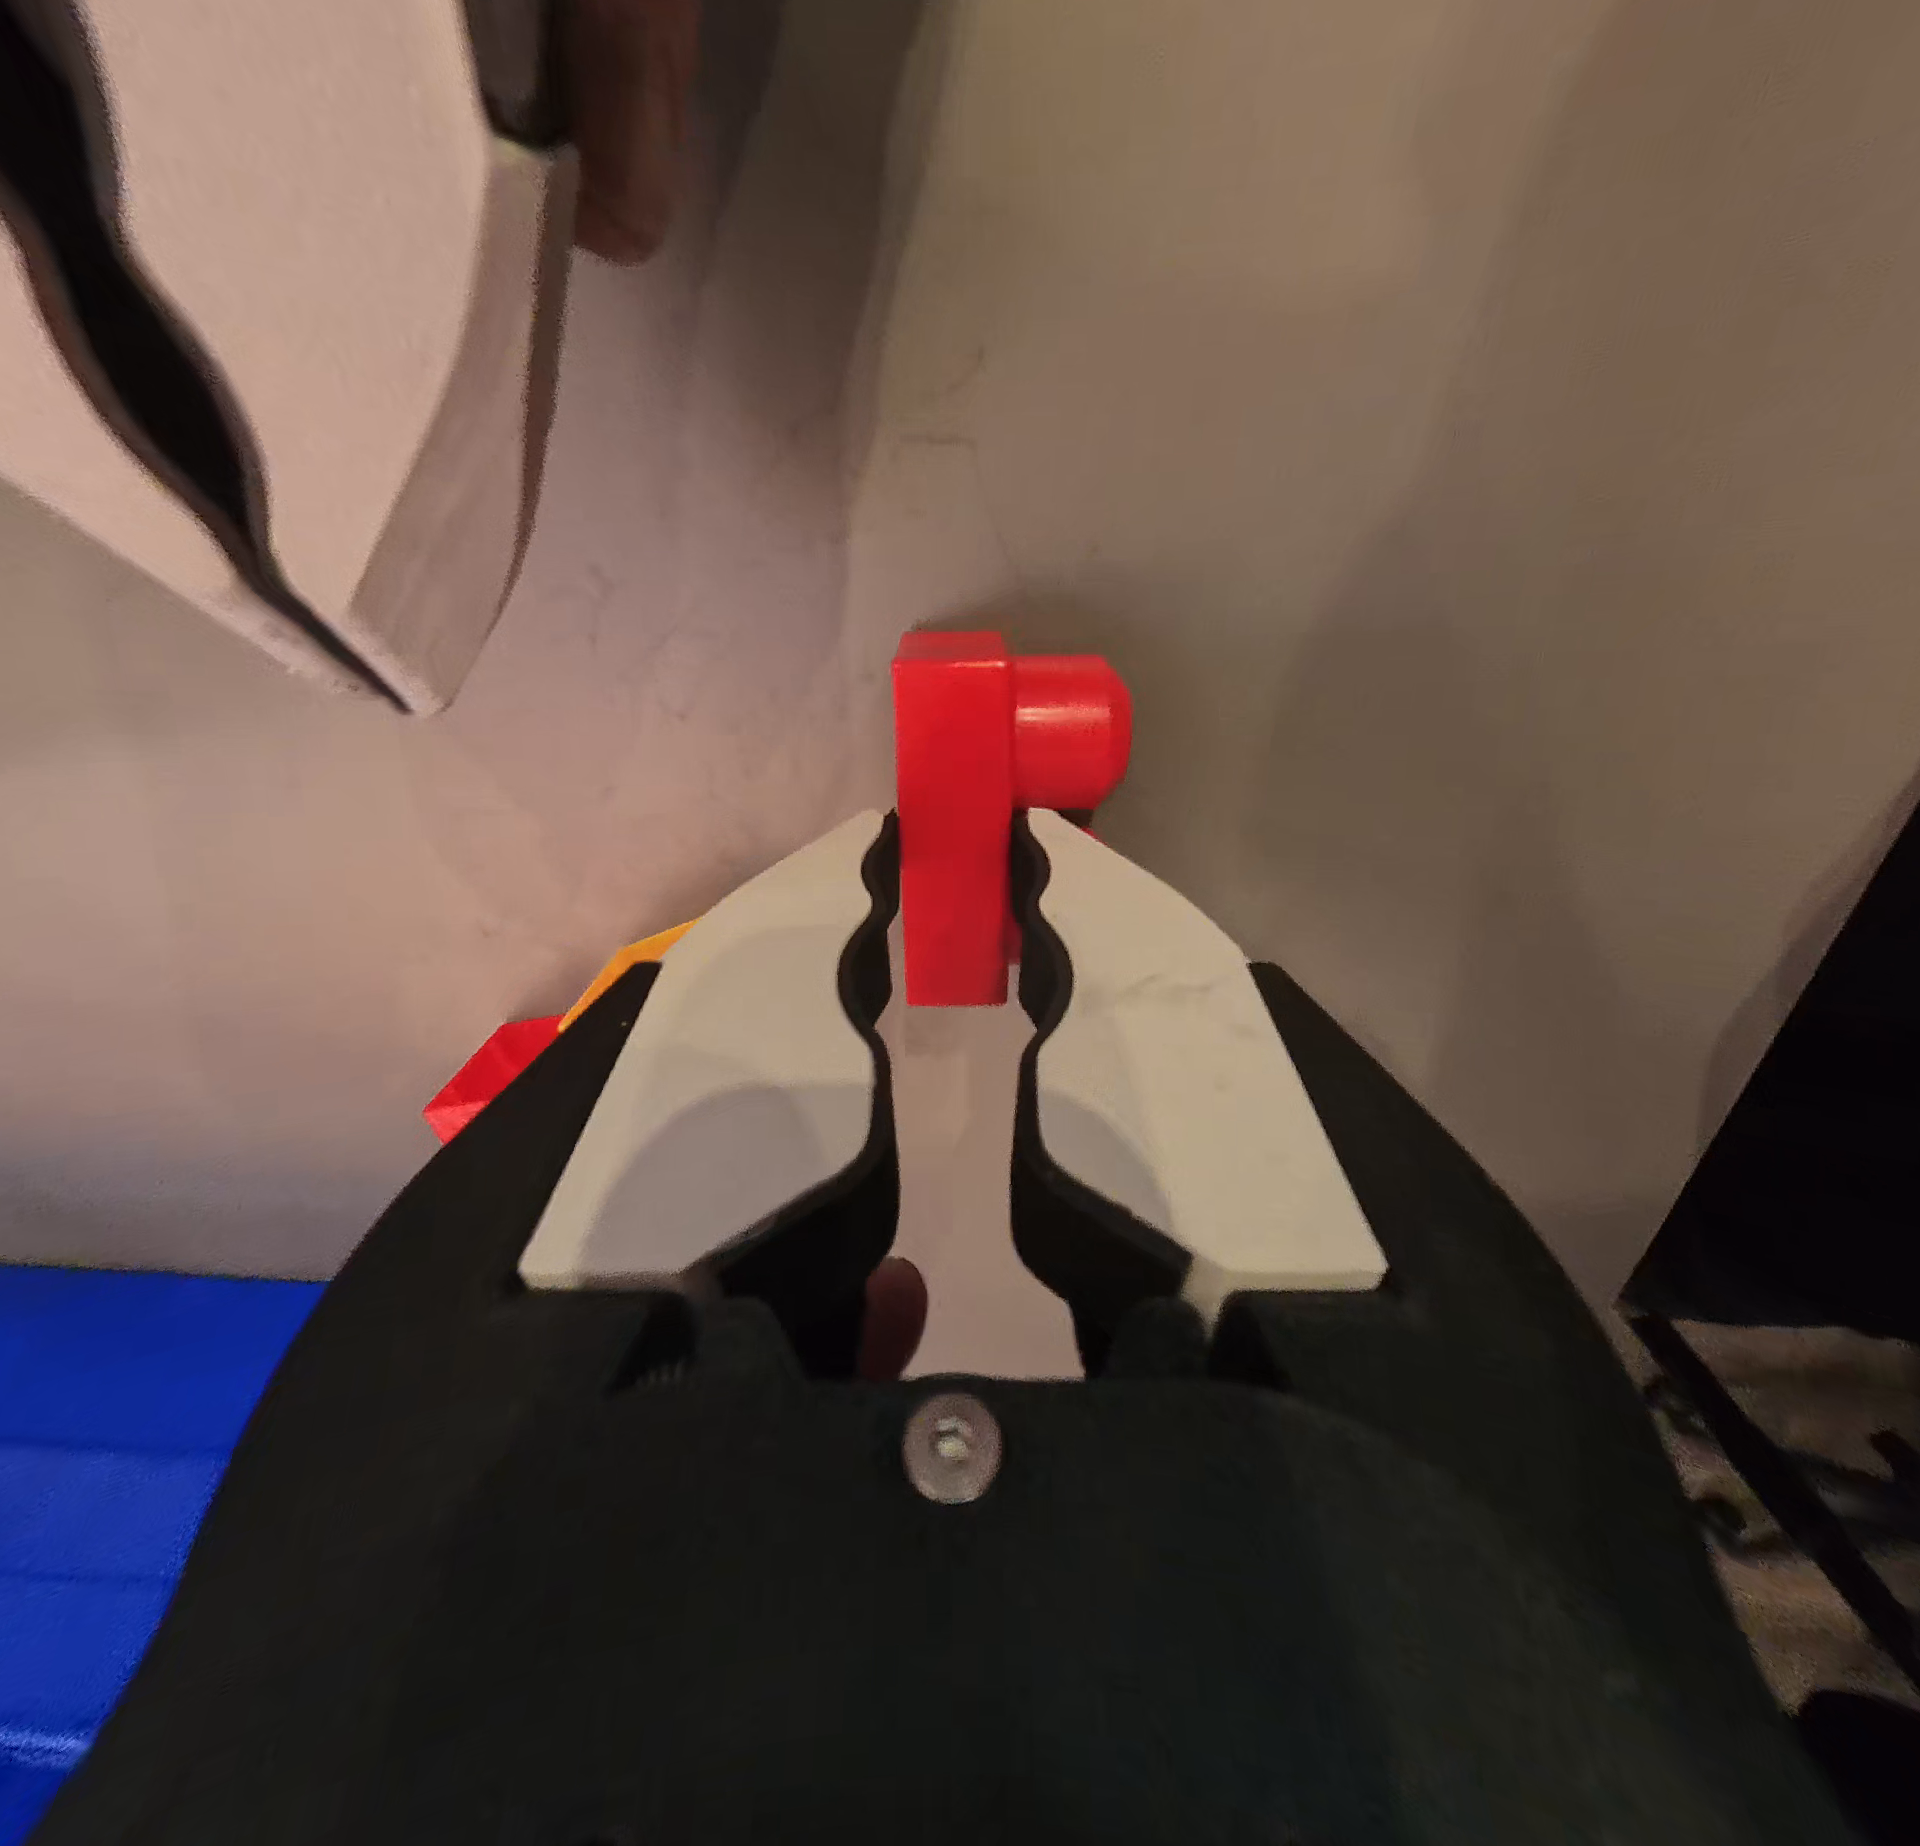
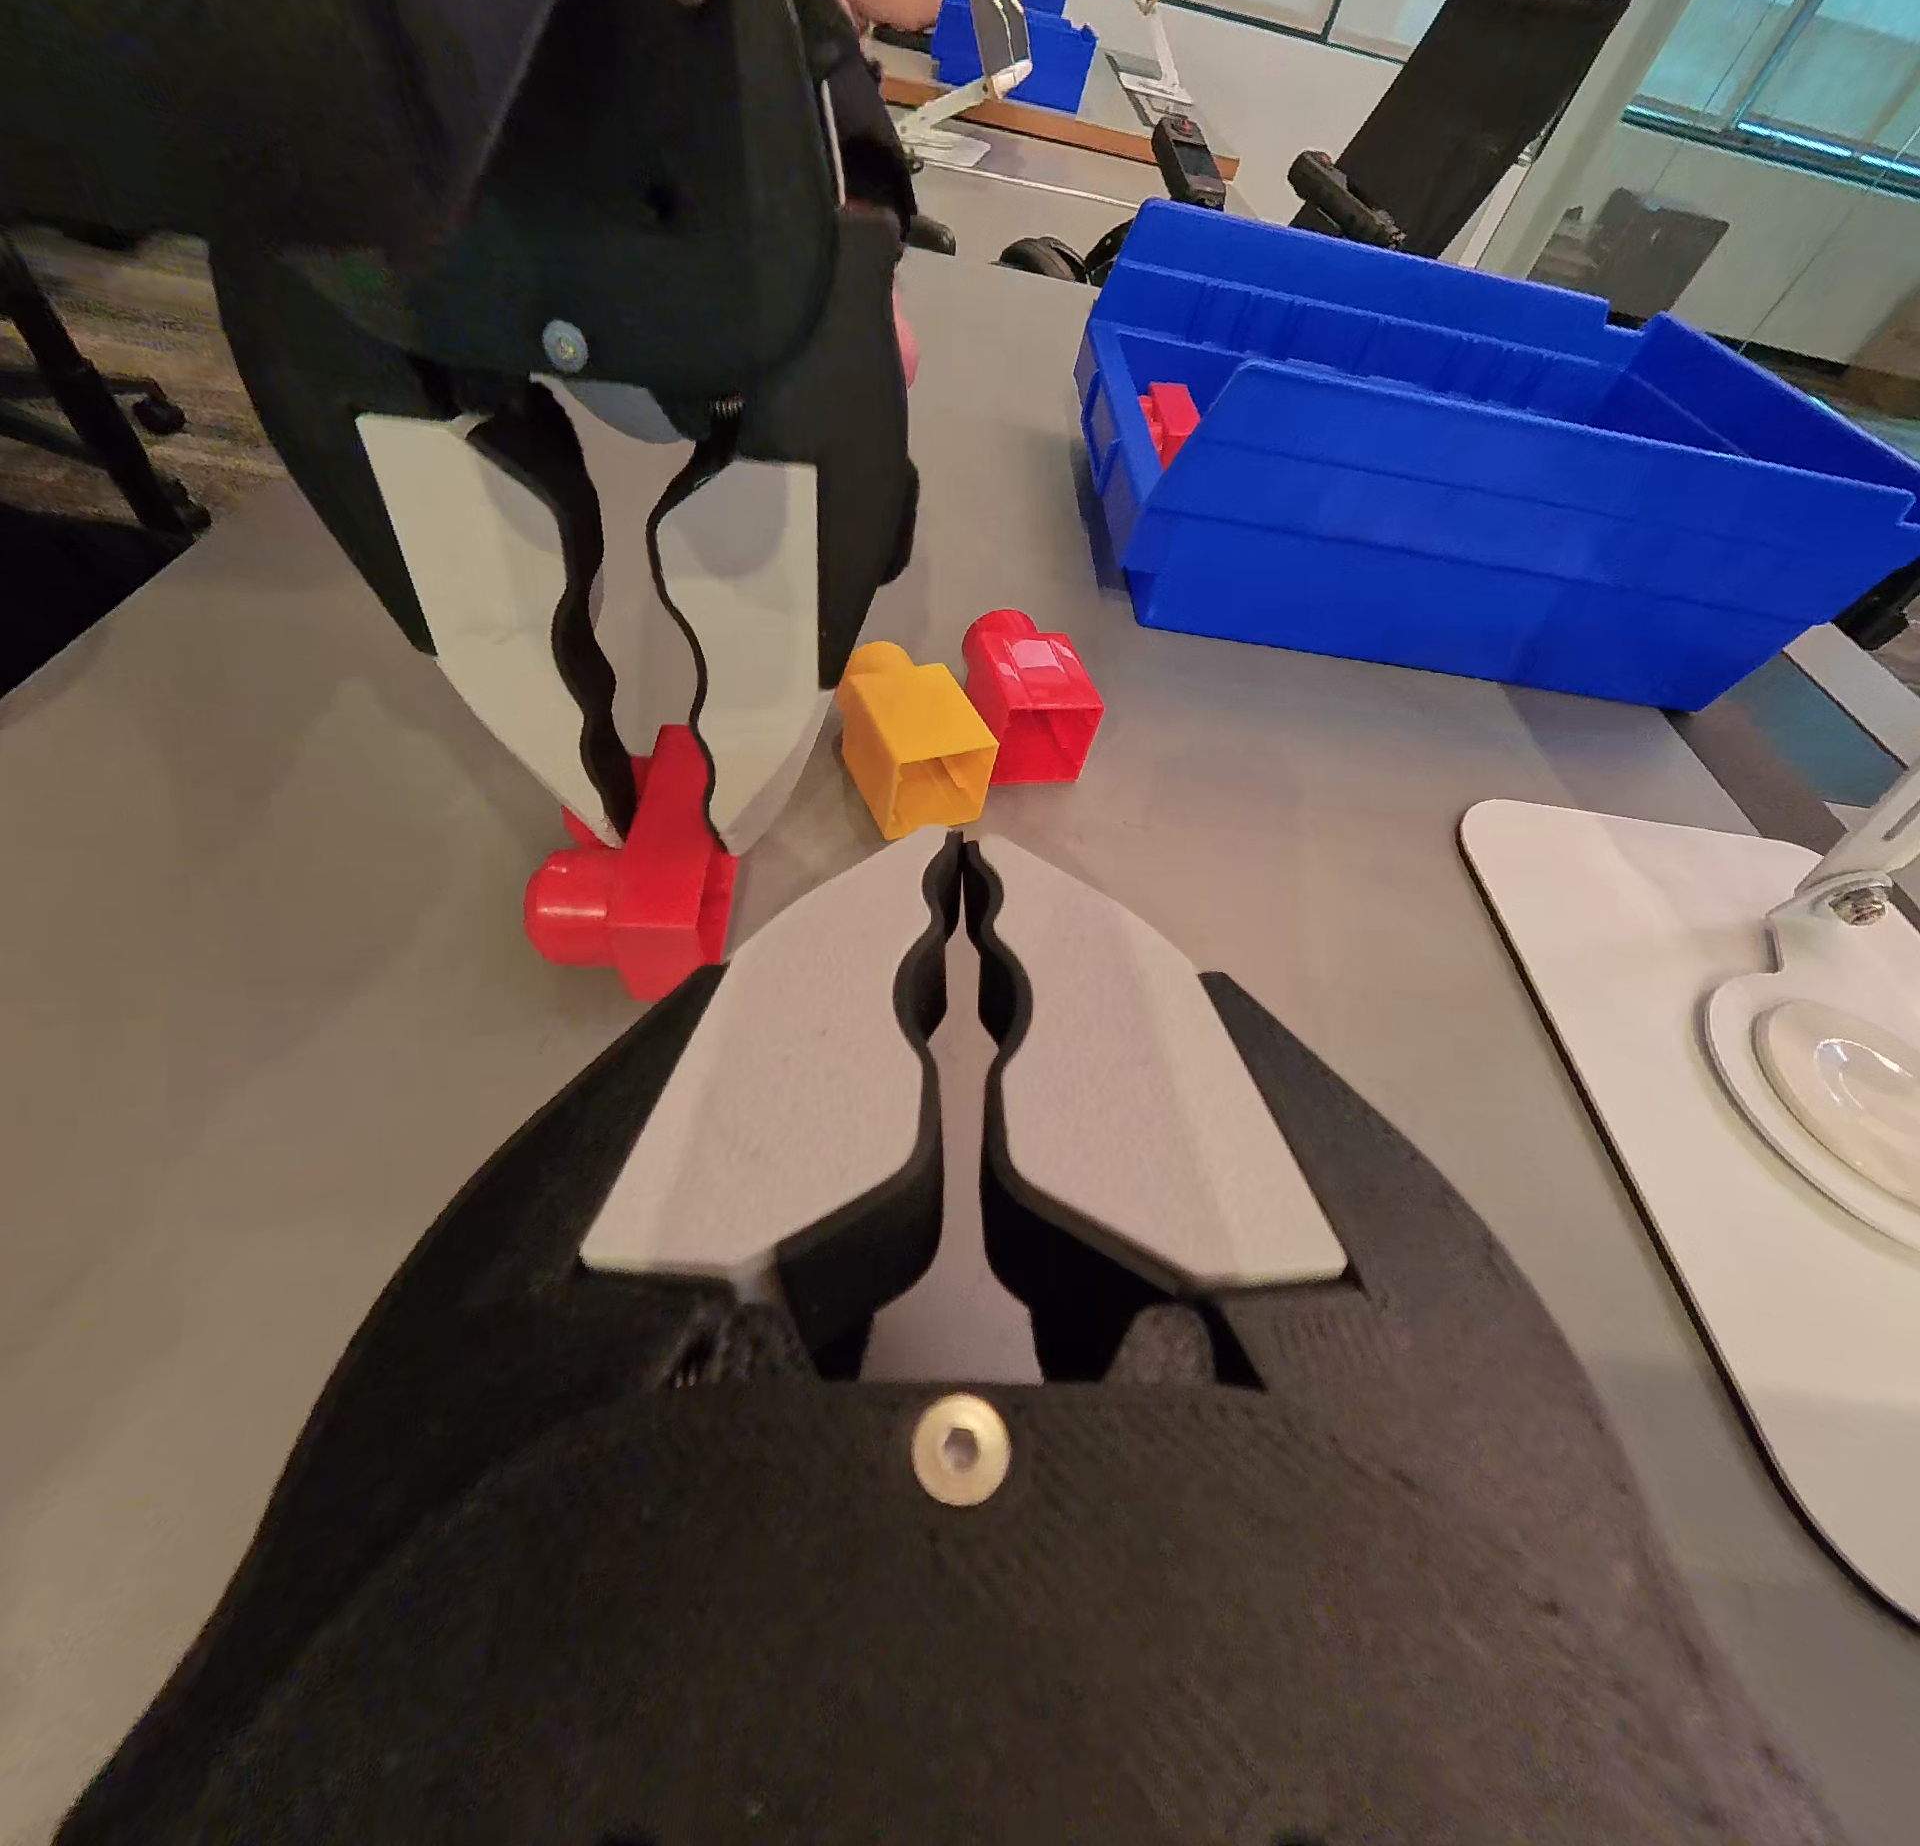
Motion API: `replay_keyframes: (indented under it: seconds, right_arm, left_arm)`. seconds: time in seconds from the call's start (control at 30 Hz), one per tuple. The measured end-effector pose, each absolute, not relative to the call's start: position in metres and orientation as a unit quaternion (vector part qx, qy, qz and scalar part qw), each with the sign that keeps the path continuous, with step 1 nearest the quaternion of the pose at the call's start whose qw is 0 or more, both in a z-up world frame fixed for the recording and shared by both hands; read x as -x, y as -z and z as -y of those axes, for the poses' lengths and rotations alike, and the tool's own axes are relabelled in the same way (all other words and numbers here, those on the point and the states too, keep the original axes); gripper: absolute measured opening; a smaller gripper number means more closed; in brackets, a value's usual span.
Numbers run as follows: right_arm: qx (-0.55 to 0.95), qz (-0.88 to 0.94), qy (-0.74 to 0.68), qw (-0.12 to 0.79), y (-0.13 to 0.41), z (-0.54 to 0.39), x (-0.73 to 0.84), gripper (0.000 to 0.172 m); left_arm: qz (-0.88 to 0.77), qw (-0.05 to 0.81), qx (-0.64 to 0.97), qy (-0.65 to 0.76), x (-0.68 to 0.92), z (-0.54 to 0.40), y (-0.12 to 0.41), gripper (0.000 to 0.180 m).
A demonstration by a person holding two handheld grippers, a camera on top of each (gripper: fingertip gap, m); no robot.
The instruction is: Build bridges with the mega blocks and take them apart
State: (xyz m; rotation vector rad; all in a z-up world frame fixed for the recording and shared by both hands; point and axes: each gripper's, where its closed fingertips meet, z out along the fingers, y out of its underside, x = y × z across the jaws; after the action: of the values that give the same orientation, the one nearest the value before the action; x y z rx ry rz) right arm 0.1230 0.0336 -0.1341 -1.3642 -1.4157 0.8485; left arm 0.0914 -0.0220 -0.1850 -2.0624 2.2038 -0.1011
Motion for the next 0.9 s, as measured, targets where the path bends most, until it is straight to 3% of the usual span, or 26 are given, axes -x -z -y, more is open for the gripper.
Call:
replay_keyframes:
  seconds: [0.13,0.43,0.9]
  right_arm:
    - [0.560,0.579,-0.349,0.479,0.134,-0.034,-0.123,0.000]
    - [0.575,0.612,-0.326,0.434,0.151,-0.039,-0.111,0.000]
    - [0.554,0.679,-0.307,0.372,0.173,-0.046,-0.058,0.000]
  left_arm:
    - [-0.701,0.112,0.702,0.057,-0.082,0.015,0.166,0.030]
    - [-0.539,0.237,0.800,0.113,0.001,-0.026,0.140,0.029]
    - [-0.523,0.253,0.808,0.098,0.014,-0.063,0.182,0.024]
